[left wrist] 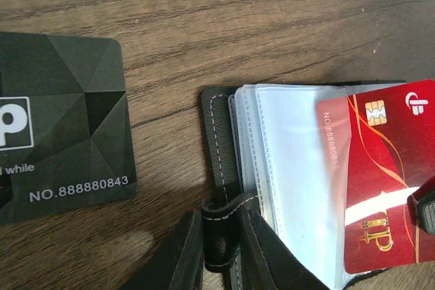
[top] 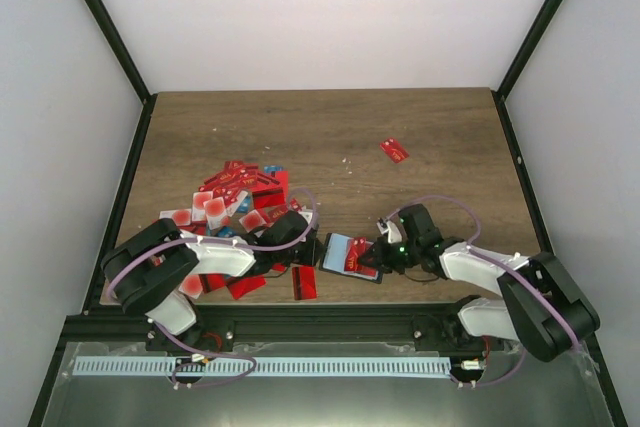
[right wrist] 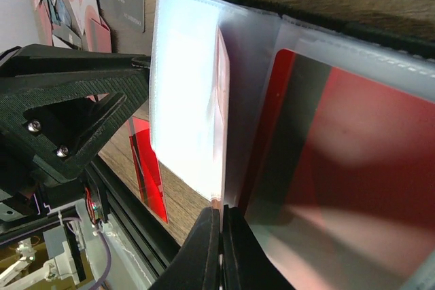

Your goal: Put the credit cards into the card holder

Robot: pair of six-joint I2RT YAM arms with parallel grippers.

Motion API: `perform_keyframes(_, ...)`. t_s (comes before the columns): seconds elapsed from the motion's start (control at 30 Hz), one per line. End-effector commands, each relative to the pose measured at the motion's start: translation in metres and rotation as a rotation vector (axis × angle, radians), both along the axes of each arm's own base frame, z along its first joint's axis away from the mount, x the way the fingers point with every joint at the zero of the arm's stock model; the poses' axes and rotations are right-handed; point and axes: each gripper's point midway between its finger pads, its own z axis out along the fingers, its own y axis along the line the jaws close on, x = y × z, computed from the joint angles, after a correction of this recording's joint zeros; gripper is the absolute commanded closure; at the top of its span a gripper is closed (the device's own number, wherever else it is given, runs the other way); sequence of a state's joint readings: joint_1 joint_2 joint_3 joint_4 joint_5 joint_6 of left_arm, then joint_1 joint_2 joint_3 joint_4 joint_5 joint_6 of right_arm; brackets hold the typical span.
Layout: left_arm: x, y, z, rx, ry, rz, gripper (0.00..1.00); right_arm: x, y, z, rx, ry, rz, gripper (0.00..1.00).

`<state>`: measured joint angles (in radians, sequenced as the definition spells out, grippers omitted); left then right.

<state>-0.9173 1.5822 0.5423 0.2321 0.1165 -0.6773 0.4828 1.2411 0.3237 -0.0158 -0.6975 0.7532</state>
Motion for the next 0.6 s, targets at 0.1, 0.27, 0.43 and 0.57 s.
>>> perform_keyframes(0.1, -0.011, -0.002, -0.006, 0.002, 0.067, 0.012, 0.83, 0.000, 0.001, -0.001, 0.047, 0.003, -0.019, 0.99)
perform_keyframes(0.27, -0.016, -0.002, -0.007, -0.010, 0.095, 0.027, 0.83, 0.000, 0.003, -0.002, 0.074, 0.014, -0.036, 0.99)
perform_keyframes(0.43, -0.023, -0.005, -0.009, -0.020, 0.115, 0.033, 0.83, 0.002, 0.006, -0.003, 0.103, 0.032, -0.048, 0.99)
perform_keyframes(0.57, -0.028, -0.005, -0.010, -0.020, 0.128, 0.050, 0.83, 0.001, 0.007, -0.003, 0.117, 0.042, -0.060, 0.99)
